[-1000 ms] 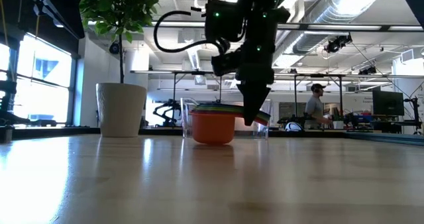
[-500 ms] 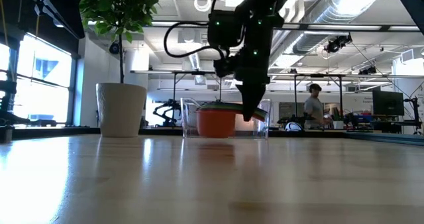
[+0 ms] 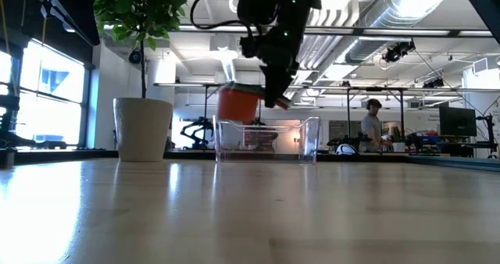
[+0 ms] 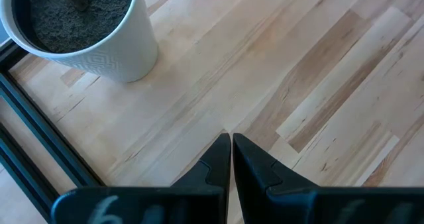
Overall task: Nest measuring cups in basket
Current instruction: Put the nested measuring cups into the transparent bin
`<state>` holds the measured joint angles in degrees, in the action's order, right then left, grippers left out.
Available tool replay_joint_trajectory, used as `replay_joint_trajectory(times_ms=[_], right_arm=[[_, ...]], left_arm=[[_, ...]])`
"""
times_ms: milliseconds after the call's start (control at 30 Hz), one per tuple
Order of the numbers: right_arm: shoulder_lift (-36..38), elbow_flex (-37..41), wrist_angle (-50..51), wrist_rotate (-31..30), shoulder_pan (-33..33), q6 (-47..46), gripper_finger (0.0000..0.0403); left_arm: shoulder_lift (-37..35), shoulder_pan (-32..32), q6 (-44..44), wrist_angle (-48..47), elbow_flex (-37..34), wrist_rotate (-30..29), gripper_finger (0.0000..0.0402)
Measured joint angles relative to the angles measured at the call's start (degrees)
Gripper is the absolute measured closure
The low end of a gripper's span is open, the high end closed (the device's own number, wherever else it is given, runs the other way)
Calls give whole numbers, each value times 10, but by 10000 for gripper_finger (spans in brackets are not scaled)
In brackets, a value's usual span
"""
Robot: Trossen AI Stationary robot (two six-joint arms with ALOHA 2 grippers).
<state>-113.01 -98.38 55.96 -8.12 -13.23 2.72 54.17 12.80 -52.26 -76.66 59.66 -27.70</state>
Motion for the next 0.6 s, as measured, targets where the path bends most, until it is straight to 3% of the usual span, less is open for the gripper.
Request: replay_joint_trajectory(times_ms=[333,600], right_arm=[[0,-95,26,-13,-88,51,272],[-20,-96,5,41,-175,112,272]], left_arm=[[0,0,0,0,0,0,392],[0,0,0,0,0,0,392]])
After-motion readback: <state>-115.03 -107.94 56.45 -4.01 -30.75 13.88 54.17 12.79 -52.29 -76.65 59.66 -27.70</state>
